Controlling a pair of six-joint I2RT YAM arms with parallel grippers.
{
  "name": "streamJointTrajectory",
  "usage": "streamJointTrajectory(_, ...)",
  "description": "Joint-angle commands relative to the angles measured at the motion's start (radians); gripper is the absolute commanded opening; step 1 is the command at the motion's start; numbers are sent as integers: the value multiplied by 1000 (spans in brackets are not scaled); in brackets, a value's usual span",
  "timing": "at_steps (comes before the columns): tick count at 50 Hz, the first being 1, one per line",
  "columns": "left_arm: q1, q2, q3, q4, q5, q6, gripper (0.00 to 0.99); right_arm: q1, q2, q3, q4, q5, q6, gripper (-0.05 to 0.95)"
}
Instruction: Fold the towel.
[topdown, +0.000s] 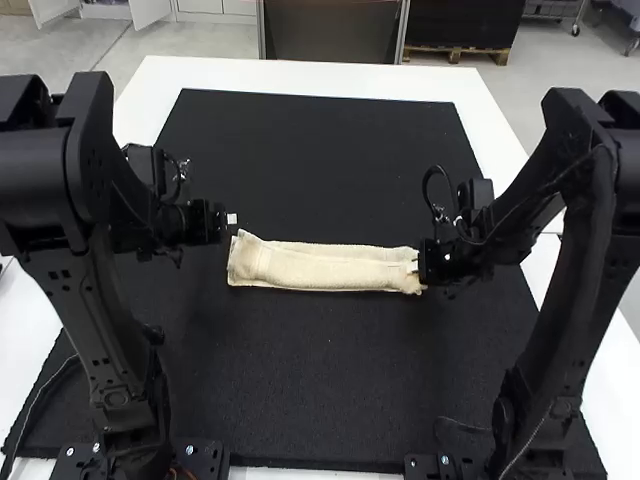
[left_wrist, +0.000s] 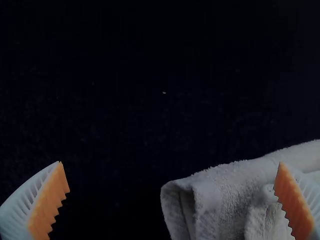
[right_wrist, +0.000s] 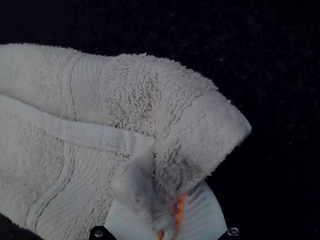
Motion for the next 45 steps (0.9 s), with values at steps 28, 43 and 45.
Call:
streamJointTrajectory(28, 90, -73, 27, -30, 54, -68, 964, 8, -147, 40, -96, -28, -11, -23)
streamJointTrajectory(43, 93, -73, 22, -59, 55, -56, 962, 92, -153, 76, -145, -71, 6, -23)
streamJointTrajectory(45, 93, -73, 22, -63, 55, -56, 964, 106, -153, 82, -145, -75, 12, -23)
